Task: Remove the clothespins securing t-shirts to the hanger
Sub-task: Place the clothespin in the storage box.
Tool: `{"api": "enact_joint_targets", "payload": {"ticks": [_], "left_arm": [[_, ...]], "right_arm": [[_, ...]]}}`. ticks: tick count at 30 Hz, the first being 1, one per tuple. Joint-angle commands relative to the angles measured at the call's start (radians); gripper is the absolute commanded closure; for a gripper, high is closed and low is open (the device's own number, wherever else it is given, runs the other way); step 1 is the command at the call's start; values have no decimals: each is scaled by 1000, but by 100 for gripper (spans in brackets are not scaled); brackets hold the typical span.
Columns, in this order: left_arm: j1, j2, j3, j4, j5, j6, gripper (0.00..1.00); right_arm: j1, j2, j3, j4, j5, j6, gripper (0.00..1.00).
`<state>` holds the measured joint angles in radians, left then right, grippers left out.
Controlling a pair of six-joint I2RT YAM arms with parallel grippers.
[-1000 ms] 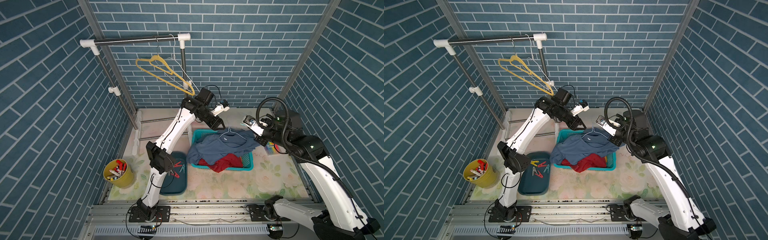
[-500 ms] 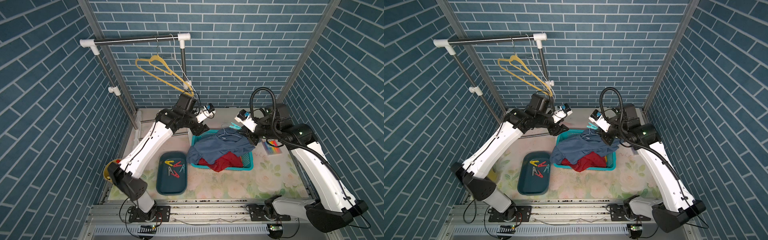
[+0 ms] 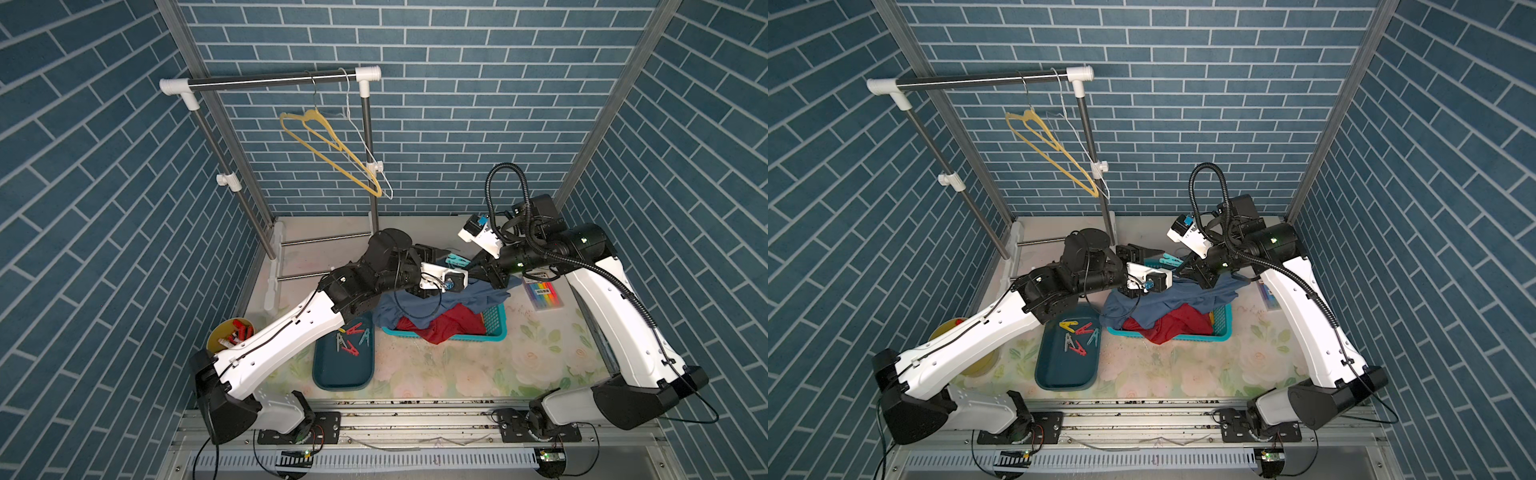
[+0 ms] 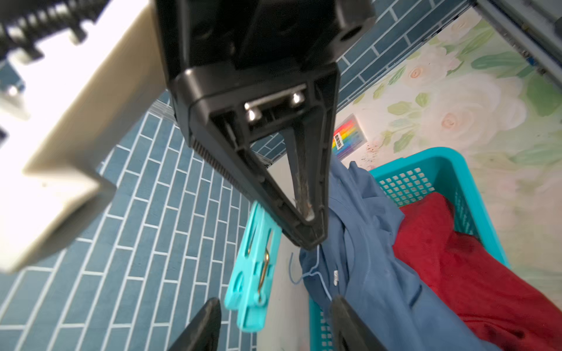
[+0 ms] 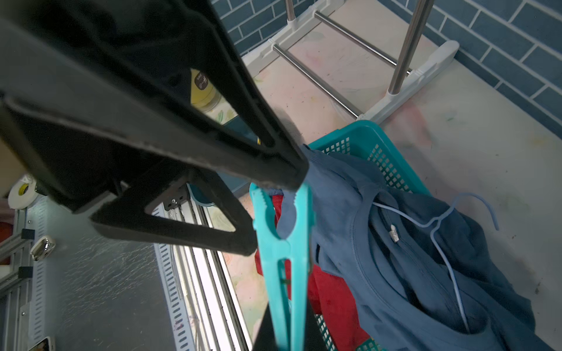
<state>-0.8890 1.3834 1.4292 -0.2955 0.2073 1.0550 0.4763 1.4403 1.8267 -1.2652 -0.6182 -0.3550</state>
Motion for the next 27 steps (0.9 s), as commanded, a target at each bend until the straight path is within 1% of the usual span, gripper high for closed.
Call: {"api": "enact_joint_targets", "payload": {"ticks": [1, 5, 8, 10, 15, 17, 20, 22, 23, 24, 26, 27], "left_arm": [[-6, 23, -3, 88, -47, 81, 42], [-22, 33, -2, 100, -48, 100, 43], [-27, 49, 21, 61, -47, 106, 44], [-29, 59, 31, 38, -55, 119, 48], [-42, 72, 44, 20, -85, 148, 64], [-43, 78, 52, 8, -98, 149, 68], [-43, 88, 68, -17, -115, 152, 74], [-43, 91, 71, -22, -123, 150, 80], [-43, 92, 70, -24, -127, 148, 83], [-43, 93, 70, -25, -135, 145, 85], [-44, 97, 69, -27, -154, 132, 85], [-43, 100, 68, -38, -163, 126, 85]], "right_arm": [[-4, 39, 48, -108, -48, 65, 96], [-4, 75, 78, -132, -61, 94, 95], [-4, 92, 90, -137, -72, 102, 95], [-4, 97, 92, -133, -81, 103, 94], [-4, 122, 115, -135, -80, 110, 91], [-4, 126, 124, -134, -70, 108, 89], [-4, 124, 130, -128, -60, 107, 82], [-4, 122, 132, -124, -57, 106, 77], [-3, 120, 134, -122, -55, 106, 73], [-4, 118, 134, -120, -49, 106, 67], [-4, 114, 130, -112, -42, 101, 61], [-4, 109, 128, -105, -39, 95, 60]]}}
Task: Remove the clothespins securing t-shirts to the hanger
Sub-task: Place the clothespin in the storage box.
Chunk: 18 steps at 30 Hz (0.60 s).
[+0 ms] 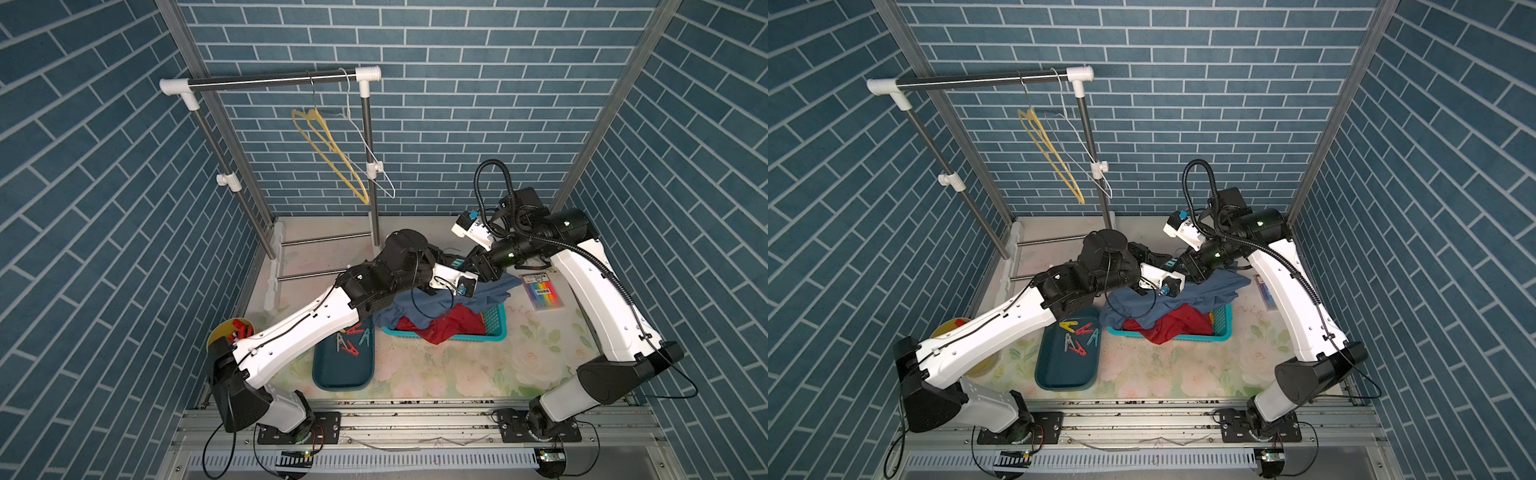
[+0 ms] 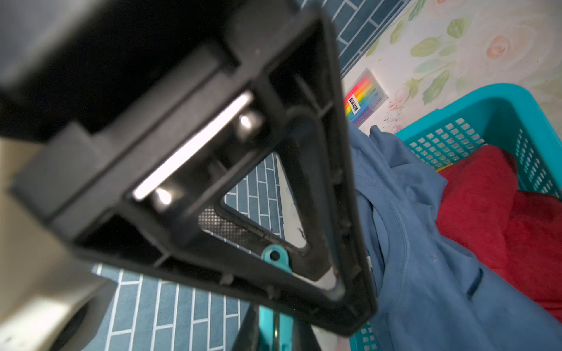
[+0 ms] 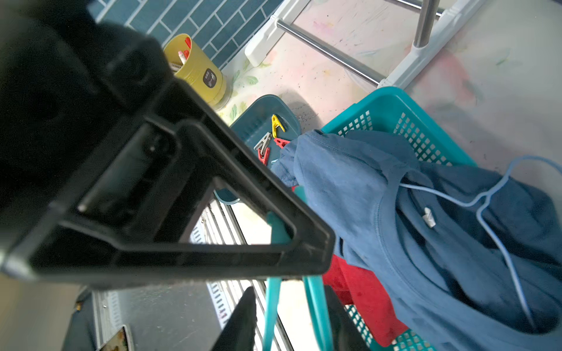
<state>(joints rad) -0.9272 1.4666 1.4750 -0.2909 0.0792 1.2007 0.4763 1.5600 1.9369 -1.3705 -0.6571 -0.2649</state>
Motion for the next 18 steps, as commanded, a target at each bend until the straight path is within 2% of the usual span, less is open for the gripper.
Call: {"api": "enact_joint_targets", "payload": {"ticks": [1, 4, 8, 15, 18], "left_arm": [[-5, 18, 24, -53, -43, -29, 85], [-5, 9, 0, -73, -81, -80, 86], [3, -42, -79, -70, -169, -230, 86], [41, -187, -255, -115, -407, -781, 86], [70, -270, -336, -190, -493, -1001, 86]], "right_arm": [[-4, -17, 13, 8, 3, 3, 58], [-4, -40, -8, 55, 47, 13, 54], [-4, -66, -40, 132, 189, 52, 53], [-5, 2, -34, 229, 548, 194, 55], [-14, 86, -1, 228, 610, 290, 56]]}}
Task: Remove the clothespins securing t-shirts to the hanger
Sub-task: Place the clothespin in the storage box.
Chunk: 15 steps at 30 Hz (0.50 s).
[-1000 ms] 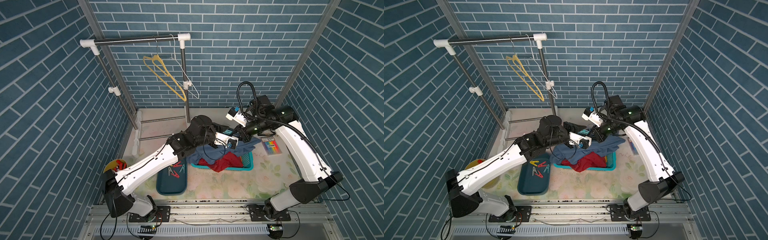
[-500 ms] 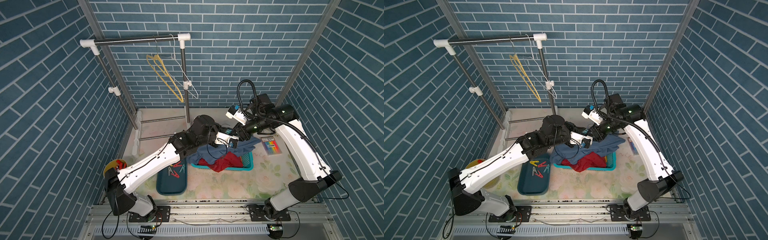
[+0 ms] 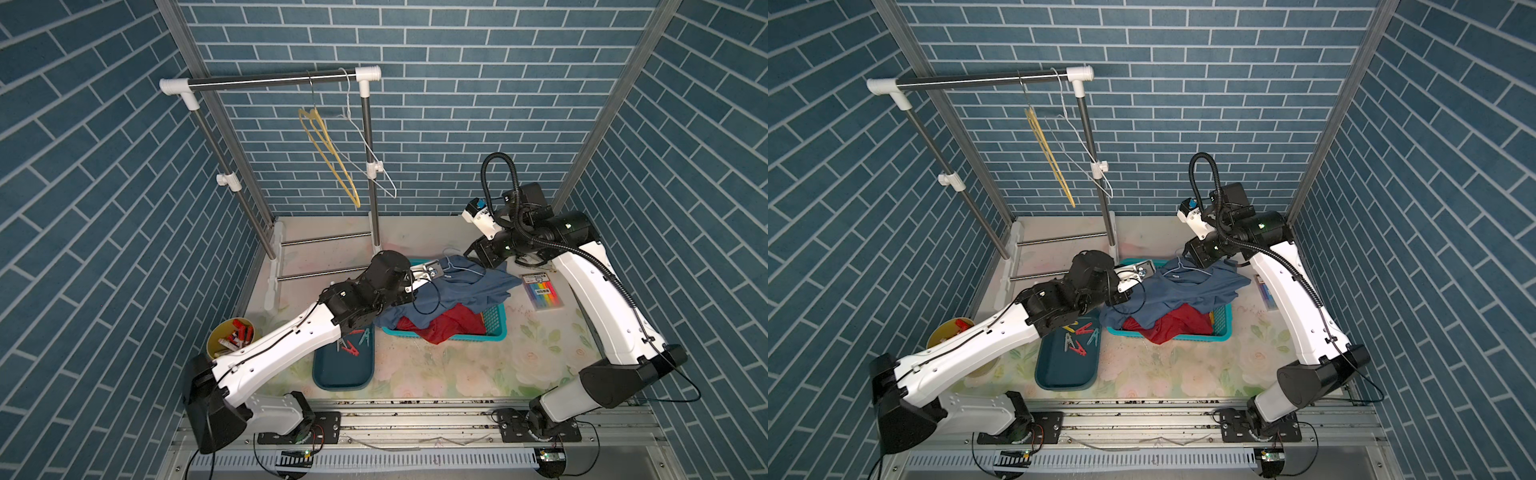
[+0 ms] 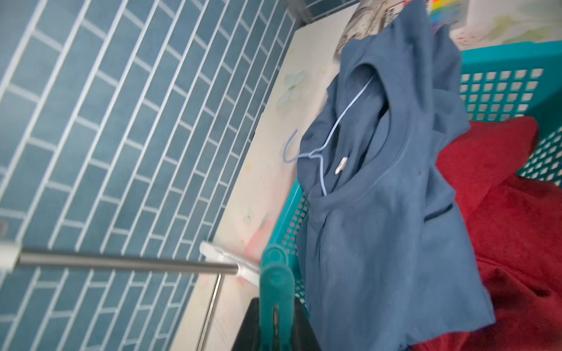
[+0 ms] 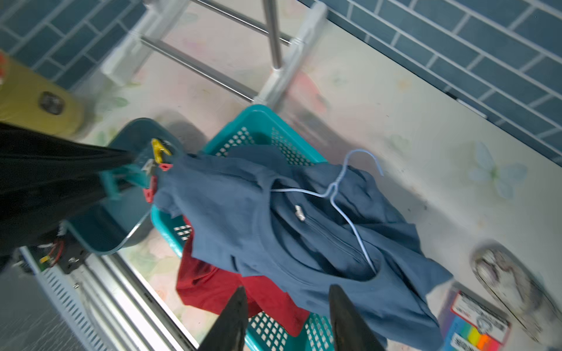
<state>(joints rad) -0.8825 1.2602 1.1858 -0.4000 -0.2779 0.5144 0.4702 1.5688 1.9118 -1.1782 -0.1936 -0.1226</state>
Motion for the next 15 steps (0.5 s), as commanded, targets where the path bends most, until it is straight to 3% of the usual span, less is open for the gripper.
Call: {"api": "enact_joint_targets", "payload": {"ticks": [1, 6, 10, 15], "left_arm": [[46, -86, -65, -119, -158, -387, 86], [187, -220, -187, -270, -134, -703, 82], [238, -276, -267, -287, -71, -778, 77], [252, -243, -281, -318, -50, -795, 66]], "right_arm": [[-10, 106, 37, 33, 152, 187, 56], [-19, 249, 58, 43, 122, 382, 60], [-21, 355, 112, 20, 59, 427, 61], [-22, 490, 219, -27, 22, 422, 60]]}}
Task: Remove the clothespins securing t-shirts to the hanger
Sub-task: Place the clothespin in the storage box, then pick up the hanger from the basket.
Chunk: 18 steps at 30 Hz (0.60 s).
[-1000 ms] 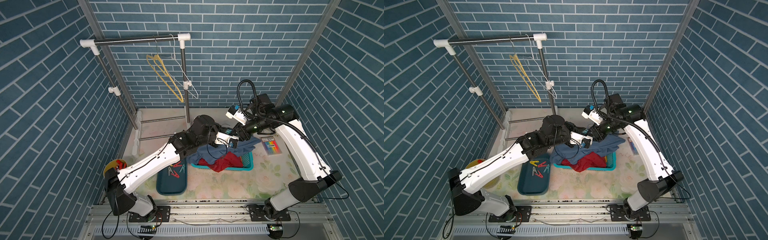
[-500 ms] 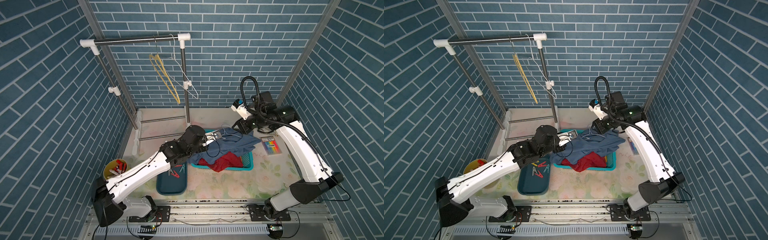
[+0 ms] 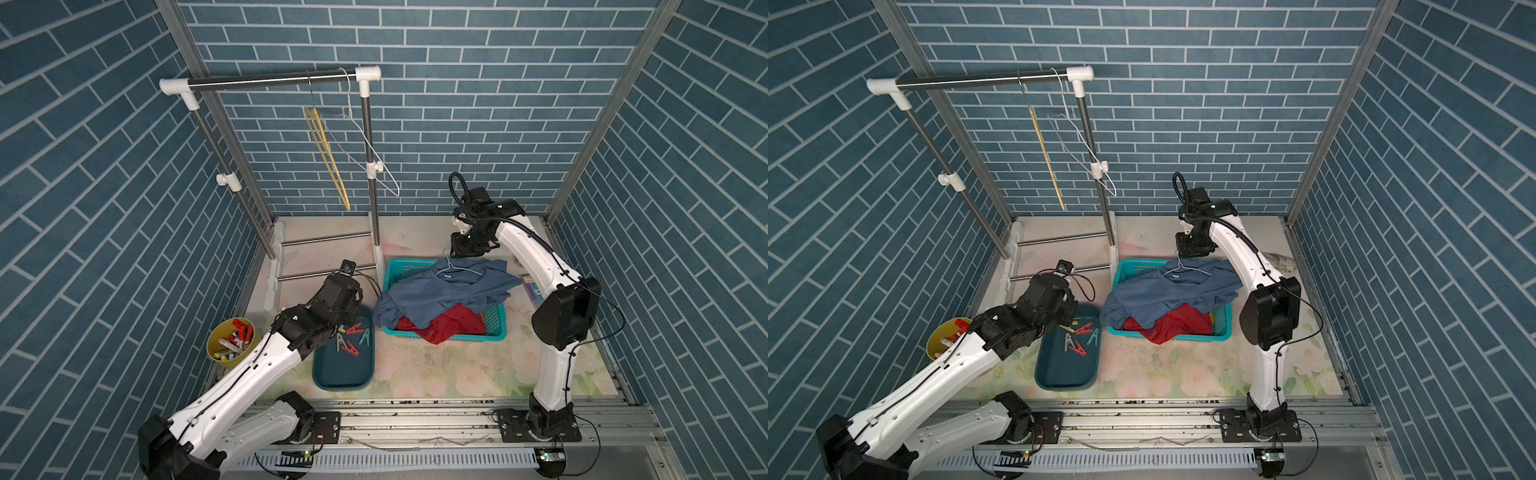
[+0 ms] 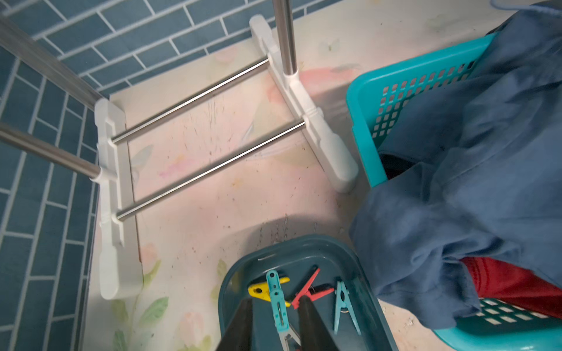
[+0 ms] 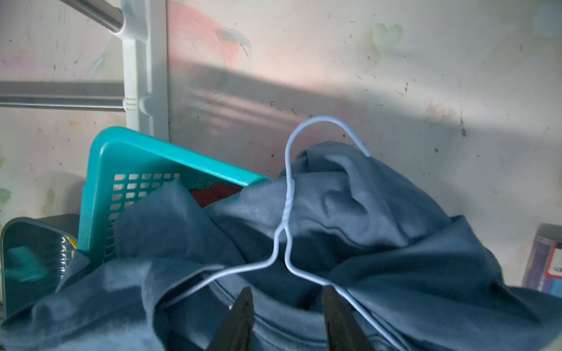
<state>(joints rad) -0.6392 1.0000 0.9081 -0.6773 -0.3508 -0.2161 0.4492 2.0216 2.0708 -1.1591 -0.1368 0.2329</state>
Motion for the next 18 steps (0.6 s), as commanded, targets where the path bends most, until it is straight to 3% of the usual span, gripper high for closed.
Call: {"api": "enact_joint_targets", "payload": {"ticks": [1, 6, 18], "left_arm": [[10, 27, 1, -44, 25, -63, 64], [13, 49, 25, -37, 27, -36, 54], [29, 74, 46, -3, 44, 11, 53]], "right_arm": [[-1, 57, 72, -49, -39, 63, 60], [-1, 142, 130, -85, -53, 63, 60], [-1, 240, 134, -100, -31, 62, 61]]}}
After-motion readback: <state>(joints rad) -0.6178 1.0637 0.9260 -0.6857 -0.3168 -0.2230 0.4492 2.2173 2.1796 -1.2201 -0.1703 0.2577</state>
